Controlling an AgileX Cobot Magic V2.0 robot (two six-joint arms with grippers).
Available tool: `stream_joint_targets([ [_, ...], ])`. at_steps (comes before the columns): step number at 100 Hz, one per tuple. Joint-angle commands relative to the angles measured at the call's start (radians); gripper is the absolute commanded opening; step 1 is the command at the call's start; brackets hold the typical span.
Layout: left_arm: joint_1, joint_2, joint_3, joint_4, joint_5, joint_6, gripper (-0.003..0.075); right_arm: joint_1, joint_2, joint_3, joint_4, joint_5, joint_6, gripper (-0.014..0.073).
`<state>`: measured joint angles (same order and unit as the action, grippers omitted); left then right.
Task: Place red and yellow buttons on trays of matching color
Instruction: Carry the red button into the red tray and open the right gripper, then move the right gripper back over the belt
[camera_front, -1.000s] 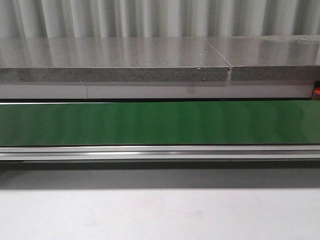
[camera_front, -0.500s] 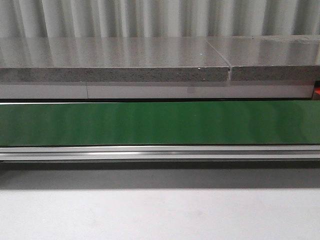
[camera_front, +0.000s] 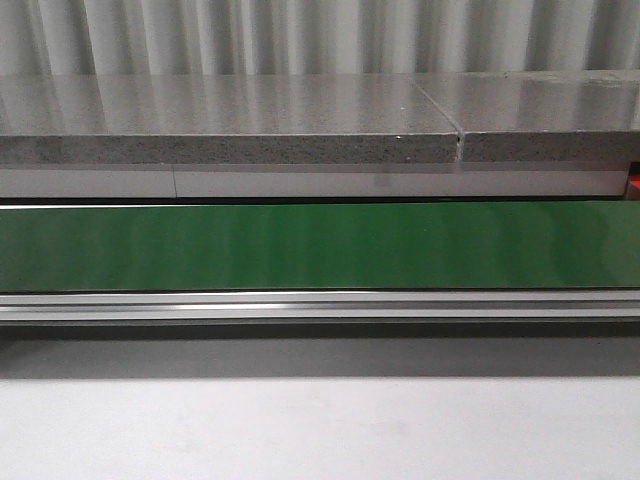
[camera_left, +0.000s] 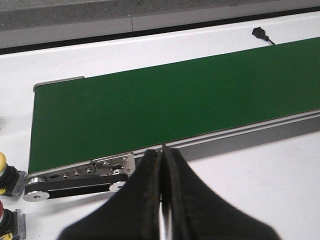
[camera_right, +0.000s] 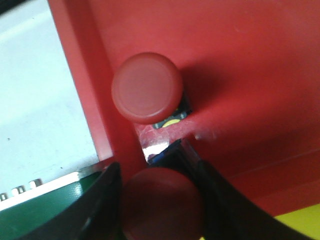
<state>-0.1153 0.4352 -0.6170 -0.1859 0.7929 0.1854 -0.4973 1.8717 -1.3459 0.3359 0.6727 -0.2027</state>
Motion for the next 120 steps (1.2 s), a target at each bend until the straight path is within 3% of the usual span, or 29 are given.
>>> stream_joint_targets([
  [1,-0.009,0.006,-0.025,-0.016,-0.072,0.003,-0.002,-0.007,-0.029,-0.023,0.021,-0.041,0.0,0.0134],
  [13,-0.009,0.006,-0.025,-0.016,-0.072,0.003,-0.002,-0.007,-0.022,-0.022,0.02,-0.042,0.0,0.0183],
  [32,-0.009,0.006,-0.025,-0.016,-0.072,0.003,-0.002,-0.007,-0.023,-0.022,0.021,-0.037,-0.009,0.0479],
  [57,-0.009,0.006,-0.025,-0.016,-0.072,0.003,-0.002,-0.007,-0.087,-0.01,0.014,-0.044,-0.031,0.0488],
  [62,-0.009,0.006,-0.025,-0.016,-0.072,0.003,-0.002,-0.005,-0.113,0.003,0.013,-0.043,-0.037,0.047],
  [69,-0.009,0.006,-0.025,-0.016,-0.072,0.003,-0.002,-0.001,-0.155,0.031,0.013,-0.052,-0.059,0.0381],
  [81,-0.009,0.006,-0.025,-0.016,-0.072,0.003,-0.002,0.0,-0.226,0.086,0.013,-0.064,-0.071,0.0128],
  [93,-0.009,0.006,-0.025,-0.016,-0.072,0.003,-0.002,0.015,-0.314,0.147,0.013,-0.1,-0.118,-0.0066],
  [120,-0.009,0.006,-0.025,-0.016,-0.072,0.003,-0.002,0.175,-0.533,0.315,-0.004,-0.258,-0.165,-0.0066],
])
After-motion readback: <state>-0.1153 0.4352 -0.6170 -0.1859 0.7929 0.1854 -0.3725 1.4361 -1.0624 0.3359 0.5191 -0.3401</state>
